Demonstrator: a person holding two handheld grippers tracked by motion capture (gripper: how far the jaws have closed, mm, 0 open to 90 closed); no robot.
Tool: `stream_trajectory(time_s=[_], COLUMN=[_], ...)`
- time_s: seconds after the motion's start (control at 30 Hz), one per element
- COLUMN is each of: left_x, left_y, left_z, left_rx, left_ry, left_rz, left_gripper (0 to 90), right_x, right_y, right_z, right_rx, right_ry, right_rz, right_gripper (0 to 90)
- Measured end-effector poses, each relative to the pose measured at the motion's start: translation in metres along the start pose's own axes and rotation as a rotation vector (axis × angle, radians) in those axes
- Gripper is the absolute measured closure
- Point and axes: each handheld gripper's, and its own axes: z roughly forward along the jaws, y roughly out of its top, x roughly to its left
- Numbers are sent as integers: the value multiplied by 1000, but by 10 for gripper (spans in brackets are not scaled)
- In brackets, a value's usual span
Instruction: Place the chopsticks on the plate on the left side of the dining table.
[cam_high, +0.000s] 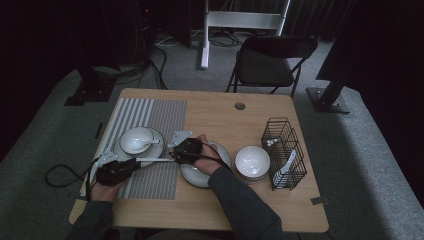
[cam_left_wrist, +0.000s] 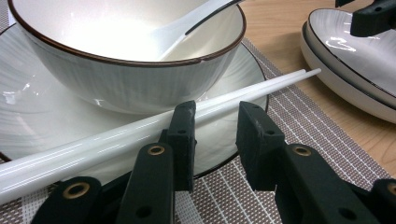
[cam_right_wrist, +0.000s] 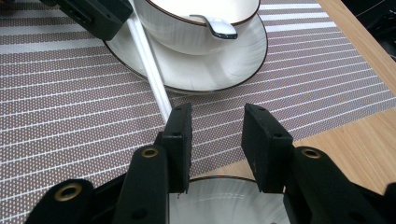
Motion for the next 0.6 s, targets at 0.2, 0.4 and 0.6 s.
stream_trajectory(time_s=[0.2, 0.4, 0.6], left_x=[3, 7, 10], left_y=[-1, -2, -2], left_z=[-3, -7, -10], left_rx=[-4, -10, -10], left_ry=[10, 23, 32], left_rz=[-8, -17, -19], left_gripper=[677, 677, 674], right_x=[1, 1, 2], right_y=[-2, -4, -5], right_z=[0, 0, 1], right_rx=[2, 7, 8], right_ry=[-1, 1, 4], right_rz=[-1, 1, 0], right_gripper=[626, 626, 626])
